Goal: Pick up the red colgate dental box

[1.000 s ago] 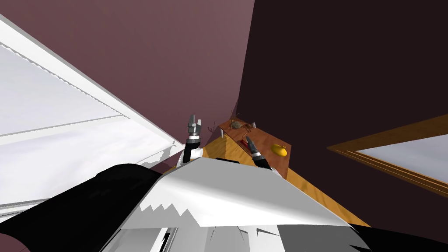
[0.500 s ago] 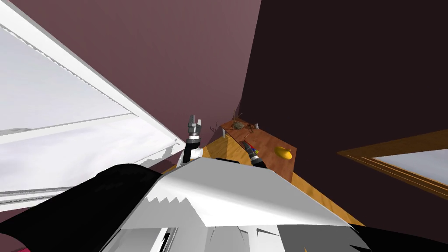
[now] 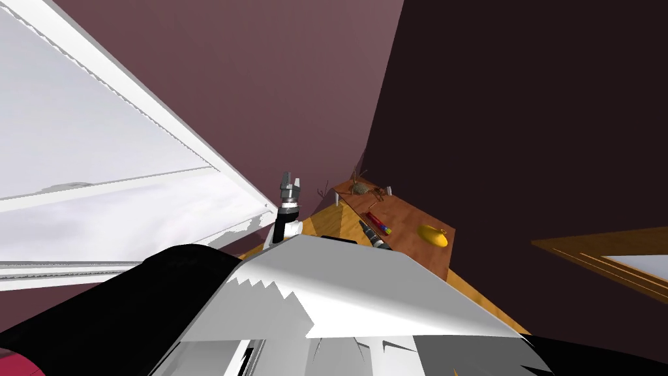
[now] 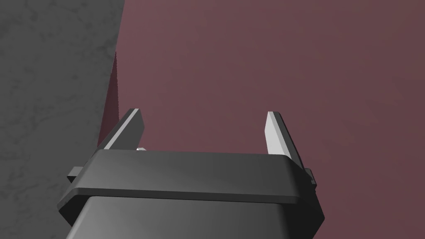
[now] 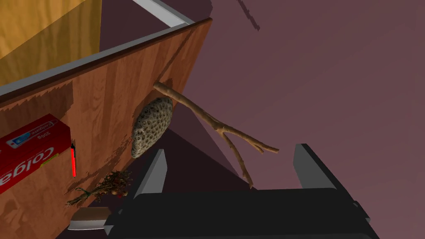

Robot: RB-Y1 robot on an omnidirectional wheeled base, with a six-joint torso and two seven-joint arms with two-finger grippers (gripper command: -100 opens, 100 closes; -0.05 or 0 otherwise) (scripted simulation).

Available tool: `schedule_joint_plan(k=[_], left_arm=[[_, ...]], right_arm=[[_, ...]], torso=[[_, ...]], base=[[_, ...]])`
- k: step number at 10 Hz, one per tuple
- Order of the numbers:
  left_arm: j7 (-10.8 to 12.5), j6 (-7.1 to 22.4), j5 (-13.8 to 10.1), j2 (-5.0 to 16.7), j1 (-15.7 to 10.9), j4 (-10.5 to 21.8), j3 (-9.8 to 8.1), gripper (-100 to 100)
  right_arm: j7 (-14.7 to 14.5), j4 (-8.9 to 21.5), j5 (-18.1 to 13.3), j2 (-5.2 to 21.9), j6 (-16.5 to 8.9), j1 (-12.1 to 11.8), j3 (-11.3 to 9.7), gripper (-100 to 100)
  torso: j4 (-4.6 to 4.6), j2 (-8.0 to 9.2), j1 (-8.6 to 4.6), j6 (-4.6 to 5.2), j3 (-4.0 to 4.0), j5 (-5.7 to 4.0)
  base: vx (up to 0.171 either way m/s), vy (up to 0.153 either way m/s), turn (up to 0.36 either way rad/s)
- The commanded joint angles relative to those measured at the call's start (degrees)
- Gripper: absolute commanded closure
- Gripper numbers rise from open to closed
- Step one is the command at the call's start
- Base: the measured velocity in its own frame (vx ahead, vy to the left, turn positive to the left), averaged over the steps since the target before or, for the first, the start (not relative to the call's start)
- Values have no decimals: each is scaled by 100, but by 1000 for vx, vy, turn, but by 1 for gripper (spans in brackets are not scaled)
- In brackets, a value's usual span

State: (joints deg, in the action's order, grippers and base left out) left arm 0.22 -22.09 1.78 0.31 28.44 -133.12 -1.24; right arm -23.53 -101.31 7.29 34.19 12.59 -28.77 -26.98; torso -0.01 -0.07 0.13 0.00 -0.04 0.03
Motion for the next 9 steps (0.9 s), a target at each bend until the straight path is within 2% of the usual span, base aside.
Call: schedule_joint_plan(k=[1, 3, 4, 5, 6, 8, 9], left_arm=[[0, 0, 0, 0, 0, 0, 0, 0], [0, 0, 0, 0, 0, 0, 0, 0], [0, 0, 0, 0, 0, 0, 0, 0], [0, 0, 0, 0, 1, 0, -1, 0], [0, 0, 0, 0, 1, 0, 0, 0], [0, 0, 0, 0, 1, 0, 0, 0], [0, 0, 0, 0, 1, 0, 0, 0]], right_arm=[[-64, 160, 41, 135, -73, 43, -90, -100], [-406, 644, 113, 491, -275, 72, -495, -100], [-406, 704, 113, 506, -275, 72, -504, -100], [-581, 982, 149, 685, -378, 91, -712, -100], [-581, 986, 149, 685, -378, 91, -712, -100], [-926, 1467, 219, 1026, -584, 135, -1118, -100], [-934, 1529, 219, 1026, -584, 135, -1120, -100]], torso=[[0, 0, 0, 0, 0, 0], [-1, -7, -1, 0, -4, 0], [-3, -16, 1, 0, -9, 1], [-3, -15, 3, 4, -9, 1], [-4, -18, 1, 1, -10, 1], [-3, -18, -4, 0, -10, 0], [-5, -25, 5, 0, -14, 2]], base=[[27, 36, 68], [57, 50, 201], [67, 48, 68], [77, 42, 144], [60, 23, 93], [86, 45, 238], [83, 33, 68]])
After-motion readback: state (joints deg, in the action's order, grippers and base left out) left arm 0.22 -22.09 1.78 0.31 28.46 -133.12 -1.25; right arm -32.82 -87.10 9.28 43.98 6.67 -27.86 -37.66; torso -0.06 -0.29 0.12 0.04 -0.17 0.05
